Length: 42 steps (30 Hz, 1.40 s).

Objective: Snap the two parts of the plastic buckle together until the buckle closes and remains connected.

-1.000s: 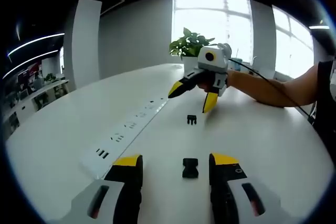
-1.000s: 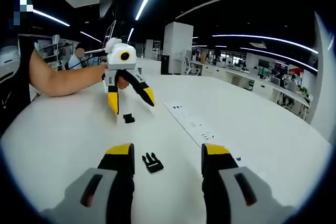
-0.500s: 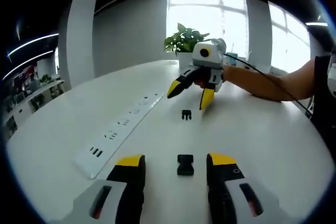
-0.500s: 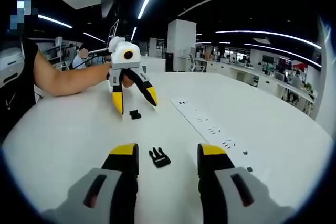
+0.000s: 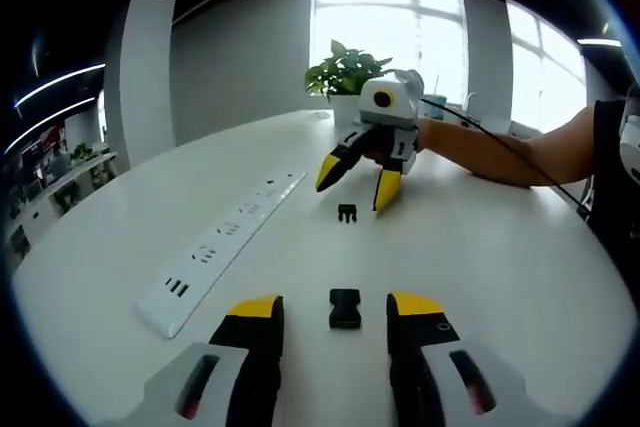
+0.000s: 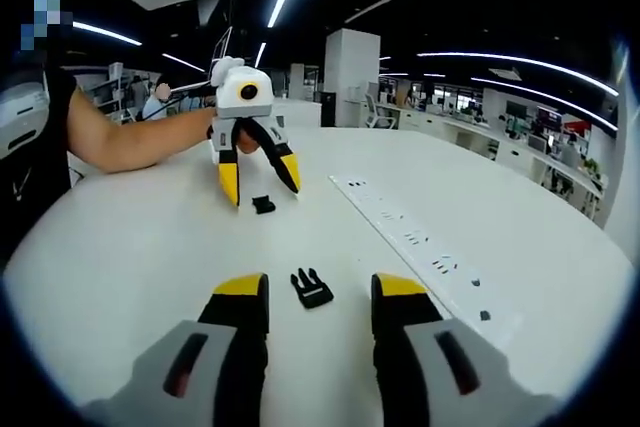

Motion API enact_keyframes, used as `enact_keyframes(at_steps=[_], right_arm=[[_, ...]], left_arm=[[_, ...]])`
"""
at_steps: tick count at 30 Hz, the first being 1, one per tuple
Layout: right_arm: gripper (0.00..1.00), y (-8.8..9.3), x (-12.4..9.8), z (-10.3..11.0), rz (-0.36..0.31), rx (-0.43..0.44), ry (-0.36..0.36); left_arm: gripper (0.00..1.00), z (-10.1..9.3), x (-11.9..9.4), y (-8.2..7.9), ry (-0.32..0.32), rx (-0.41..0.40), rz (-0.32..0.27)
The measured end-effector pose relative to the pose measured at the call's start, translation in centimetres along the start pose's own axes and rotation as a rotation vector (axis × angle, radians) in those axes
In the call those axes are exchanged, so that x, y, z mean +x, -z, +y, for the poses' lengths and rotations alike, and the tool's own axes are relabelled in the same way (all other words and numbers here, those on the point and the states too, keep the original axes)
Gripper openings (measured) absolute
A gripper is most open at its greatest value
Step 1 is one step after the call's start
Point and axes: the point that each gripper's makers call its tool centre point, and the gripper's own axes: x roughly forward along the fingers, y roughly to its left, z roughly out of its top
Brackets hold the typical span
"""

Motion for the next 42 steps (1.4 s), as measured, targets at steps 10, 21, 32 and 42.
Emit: enact_keyframes(at_steps=[10, 21, 32, 42], right_arm=[[0.34, 0.38, 0.32, -0.05, 0.021, -0.002, 0.003], [0.30, 0.36, 0.30, -0.21, 0.017, -0.011, 0.010], [0.28, 0.08, 0.40, -0.05, 0.005, -0.013, 0.007], [0.26, 0.31, 0.45, -0.02, 0.014, -0.020, 0.009]], left_arm=[[0.37, 0.01, -0.21, 0.02, -0.008, 0.000, 0.005], [0.31, 0.19, -0.03, 0.54, -0.019, 0.017, 0.033], [0.24, 0.16, -0.25, 0.08, -0.003, 0.019, 0.017], [0.24, 0.08, -0.29, 0.25, 0.002, 0.018, 0.020]])
